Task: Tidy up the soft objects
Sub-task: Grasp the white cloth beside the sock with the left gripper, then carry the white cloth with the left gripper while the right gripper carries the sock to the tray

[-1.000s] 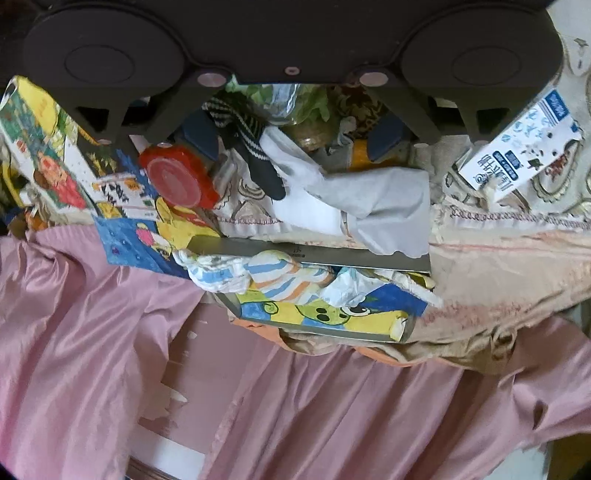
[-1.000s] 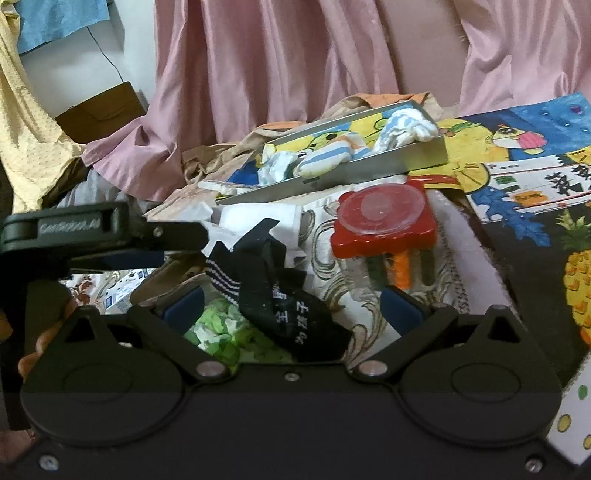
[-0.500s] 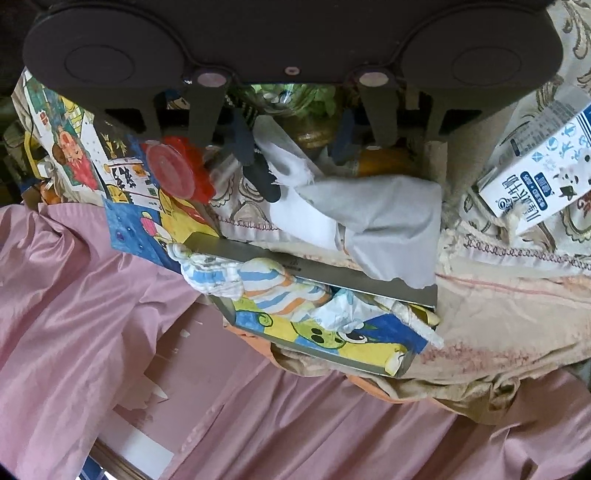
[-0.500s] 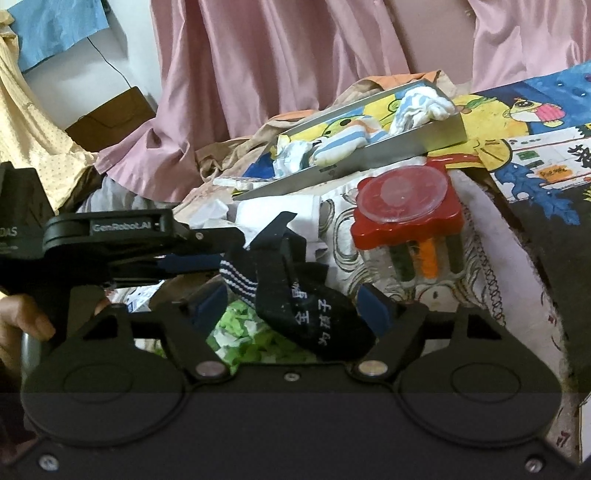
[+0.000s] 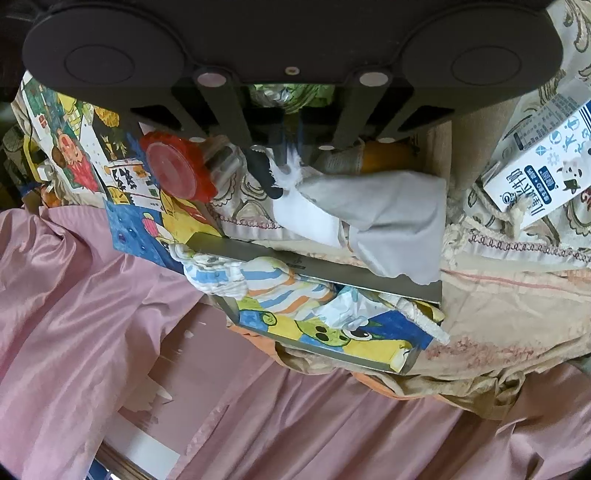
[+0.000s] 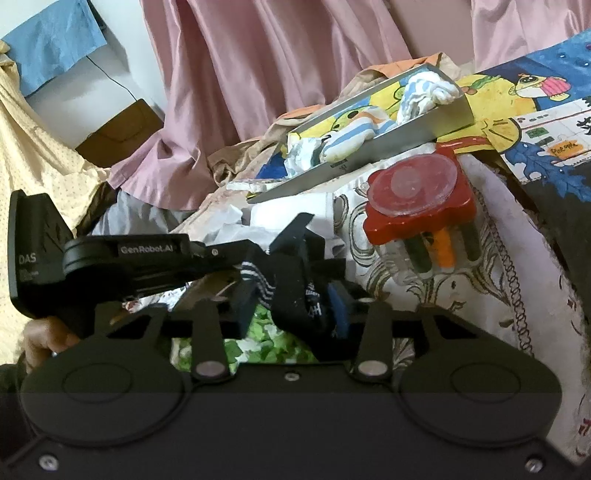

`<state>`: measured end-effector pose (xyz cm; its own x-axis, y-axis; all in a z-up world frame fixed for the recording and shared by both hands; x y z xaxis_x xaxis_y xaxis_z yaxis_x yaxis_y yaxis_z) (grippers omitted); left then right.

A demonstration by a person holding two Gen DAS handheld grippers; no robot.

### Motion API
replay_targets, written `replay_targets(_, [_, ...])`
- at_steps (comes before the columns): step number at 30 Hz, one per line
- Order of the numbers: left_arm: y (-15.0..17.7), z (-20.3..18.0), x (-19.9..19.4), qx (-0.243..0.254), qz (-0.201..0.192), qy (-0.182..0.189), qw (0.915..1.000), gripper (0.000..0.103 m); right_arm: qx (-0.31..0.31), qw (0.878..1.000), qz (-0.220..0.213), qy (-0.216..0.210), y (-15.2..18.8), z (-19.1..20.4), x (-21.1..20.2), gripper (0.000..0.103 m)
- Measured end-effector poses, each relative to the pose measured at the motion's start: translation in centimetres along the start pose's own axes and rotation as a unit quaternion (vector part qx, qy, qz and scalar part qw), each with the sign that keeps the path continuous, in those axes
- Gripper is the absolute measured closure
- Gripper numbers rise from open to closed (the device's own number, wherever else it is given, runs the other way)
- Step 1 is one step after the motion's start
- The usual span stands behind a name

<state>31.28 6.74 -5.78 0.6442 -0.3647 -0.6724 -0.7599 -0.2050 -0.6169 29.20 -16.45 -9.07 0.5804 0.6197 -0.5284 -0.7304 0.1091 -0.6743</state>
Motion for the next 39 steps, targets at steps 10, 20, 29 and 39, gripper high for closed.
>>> replay_targets(10, [0.5,-1.6,-1.1,0.042,-0.009,0.010,0.9990,0.103,-0.010,1.000,-0.010,0.028,-0.5,0.1,-0.9,0.100])
replay_targets(20, [0.9,-3.8,-3.1,0.088,-0.043,0.035,0.9946,0.103,-0.056,0.995,-0.049,0.063,-1.5,1.4,-4.0,0.102])
replay_targets(29, [0.9,-5.6,-5.5,0.118,-0.084,0.087,0.9856,0.103,-0.053,0.991,-0.097,0.076,-2.9,1.1,-7.8,0.102])
replay_targets(39, [-0.3,-6.6,-5.4,0.124,-0.105,0.119,0.9795,0.103,-0.043,0.987,-0.131,0.078,-4.0,0.4,-9.9,0.102])
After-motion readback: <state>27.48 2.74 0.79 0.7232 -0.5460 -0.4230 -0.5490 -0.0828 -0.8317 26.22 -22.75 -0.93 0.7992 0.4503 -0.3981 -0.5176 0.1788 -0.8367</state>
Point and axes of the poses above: each gripper's, at about its wrist camera, not at the fingertips, and x roughly the way its jaws point, z to its left, y to its underside, the point moved 4 cm from there along x, roughly the way its jaws point, and after that the axes turned 8 degrees about z, right-handed, at the moved point
